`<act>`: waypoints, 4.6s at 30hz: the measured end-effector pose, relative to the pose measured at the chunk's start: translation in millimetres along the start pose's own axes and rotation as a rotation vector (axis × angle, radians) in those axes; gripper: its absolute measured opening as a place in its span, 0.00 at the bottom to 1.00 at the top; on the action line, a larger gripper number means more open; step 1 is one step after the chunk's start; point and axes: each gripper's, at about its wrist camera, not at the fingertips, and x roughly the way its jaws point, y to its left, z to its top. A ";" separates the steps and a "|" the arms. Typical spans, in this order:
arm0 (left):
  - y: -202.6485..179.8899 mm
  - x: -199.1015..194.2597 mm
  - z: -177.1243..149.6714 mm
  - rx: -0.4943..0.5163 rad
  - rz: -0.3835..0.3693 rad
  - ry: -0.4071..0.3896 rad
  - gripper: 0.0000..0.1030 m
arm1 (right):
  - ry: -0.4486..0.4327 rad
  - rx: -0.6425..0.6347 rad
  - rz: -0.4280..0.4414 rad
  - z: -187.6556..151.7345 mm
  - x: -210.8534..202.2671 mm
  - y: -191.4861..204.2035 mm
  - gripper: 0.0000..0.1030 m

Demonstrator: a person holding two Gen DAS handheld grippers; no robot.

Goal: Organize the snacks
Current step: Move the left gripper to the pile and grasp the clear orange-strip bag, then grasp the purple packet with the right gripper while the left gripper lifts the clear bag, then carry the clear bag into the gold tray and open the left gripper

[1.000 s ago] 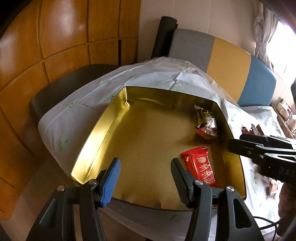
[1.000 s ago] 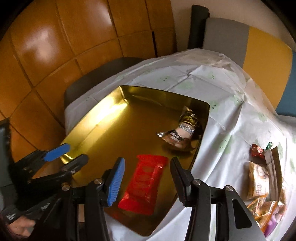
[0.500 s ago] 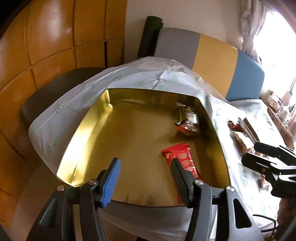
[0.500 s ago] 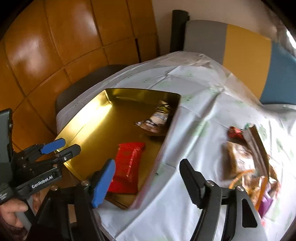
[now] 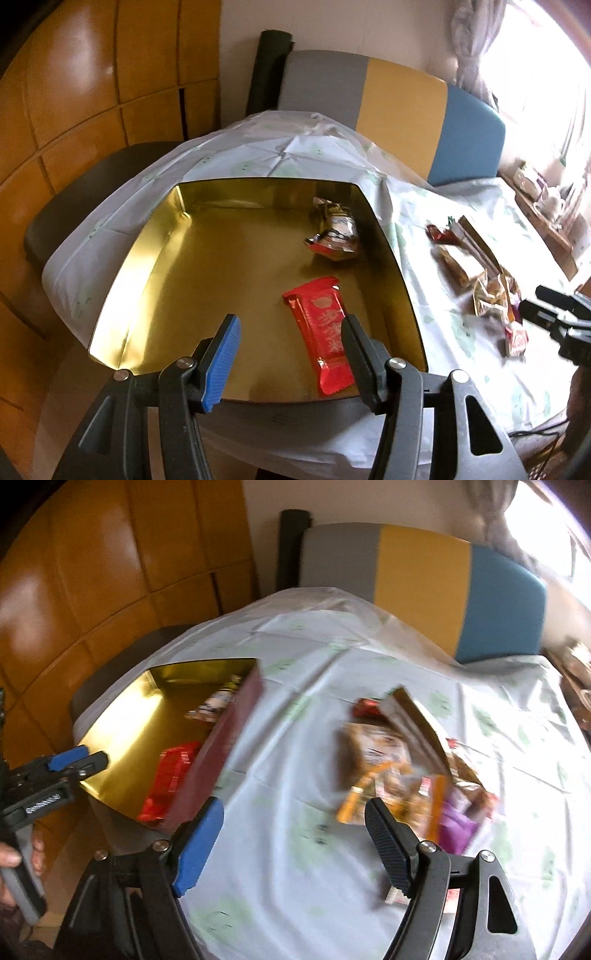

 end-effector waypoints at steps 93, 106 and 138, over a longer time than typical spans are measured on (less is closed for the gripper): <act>-190.6 73.8 -36.5 0.455 -0.455 0.165 0.32 | 0.333 -0.165 -0.138 -7.2 75.7 -126.7 0.65; -185.3 71.7 -34.3 0.411 -0.466 0.176 0.31 | 0.255 -0.073 -0.078 -20.5 67.7 -126.7 0.21; -19.2 29.1 59.6 -0.155 -0.356 0.066 0.27 | 0.255 -0.025 -0.129 -21.3 80.2 -130.6 0.37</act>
